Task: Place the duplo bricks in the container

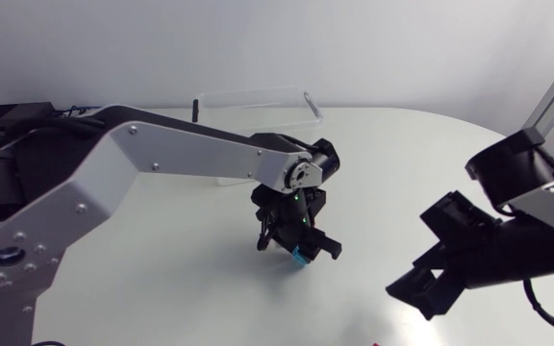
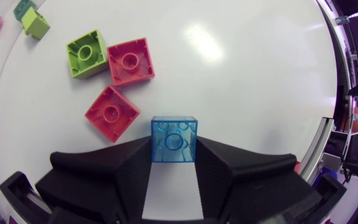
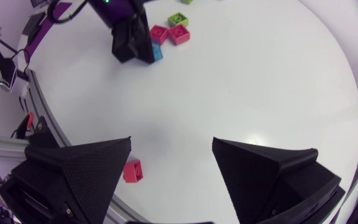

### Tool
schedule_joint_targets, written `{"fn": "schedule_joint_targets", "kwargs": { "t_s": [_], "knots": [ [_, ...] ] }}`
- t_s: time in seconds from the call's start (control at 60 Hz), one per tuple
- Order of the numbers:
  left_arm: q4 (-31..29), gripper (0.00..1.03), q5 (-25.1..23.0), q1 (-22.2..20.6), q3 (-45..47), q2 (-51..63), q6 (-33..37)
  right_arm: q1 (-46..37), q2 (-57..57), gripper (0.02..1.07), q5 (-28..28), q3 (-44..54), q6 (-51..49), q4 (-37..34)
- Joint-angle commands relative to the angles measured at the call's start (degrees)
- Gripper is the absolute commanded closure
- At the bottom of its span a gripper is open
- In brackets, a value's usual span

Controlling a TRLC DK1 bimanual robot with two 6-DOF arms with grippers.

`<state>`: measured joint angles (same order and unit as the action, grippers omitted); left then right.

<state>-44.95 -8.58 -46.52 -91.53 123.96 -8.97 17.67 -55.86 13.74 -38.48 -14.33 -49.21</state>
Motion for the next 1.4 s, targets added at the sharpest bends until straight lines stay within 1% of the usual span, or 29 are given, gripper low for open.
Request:
{"fn": "schedule_joint_targets", "kwargs": {
  "t_s": [0.0, 0.15, 0.317, 0.5, 0.6, 0.65, 0.8, 0.833, 0.95, 1.05, 1.133, 1.383],
  "knots": [
    [0.0, 0.80, -0.2, 0.5, 1.4, -5.7, 0.7, 1.4, 0.1, 0.13, 0.3, 1.9, -2.8, -2.0],
    [0.0, 0.80, 0.0, 1.2, 0.8, -12.0, 1.4, 4.3, -3.3, 0.13, 0.8, 1.5, -3.5, -4.0],
    [0.5, 0.80, 3.3, 2.8, -0.7, -16.8, 2.5, 7.5, -7.1, 0.13, 0.8, 1.4, -3.3, -4.1],
    [2.9, 0.80, 5.9, 7.0, -2.9, -20.0, 3.3, 10.6, -12.8, 0.13, 0.7, 1.4, -3.1, -4.1],
    [5.5, 0.80, 8.6, 9.2, -4.2, -20.5, 4.1, 12.4, -15.3, 0.15, 0.4, 1.4, -2.6, -4.1],
    [7.1, 0.80, 9.0, 10.8, -5.1, -20.4, 4.3, 13.1, -16.6, 0.15, 0.3, 1.4, -2.5, -4.0],
    [9.7, 0.80, 10.0, 13.7, -7.4, -19.5, 4.5, 15.0, -19.6, 0.15, -1.1, 1.4, -2.1, -3.9],
    [9.9, 0.80, 10.0, 14.3, -8.1, -19.0, 4.5, 15.6, -20.3, 0.17, -1.2, 1.4, -2.0, -3.9],
    [11.0, 0.80, 11.0, 16.2, -9.9, -17.2, 4.6, 17.5, -22.9, 0.17, -2.0, 1.4, -1.8, -3.9],
    [11.8, 0.80, 11.0, 17.9, -11.0, -15.3, 4.6, 19.3, -24.5, 0.19, -2.1, 1.4, -1.3, -3.8],
    [12.3, 0.80, 11.0, 19.0, -12.4, -13.7, 4.5, 20.6, -25.7, 0.20, -2.7, 1.4, -1.0, -3.7],
    [14.3, 0.80, 11.6, 22.7, -16.3, -7.7, 4.5, 21.1, -28.4, 0.21, -5.1, 1.5, -0.9, -2.9]
  ]
}}
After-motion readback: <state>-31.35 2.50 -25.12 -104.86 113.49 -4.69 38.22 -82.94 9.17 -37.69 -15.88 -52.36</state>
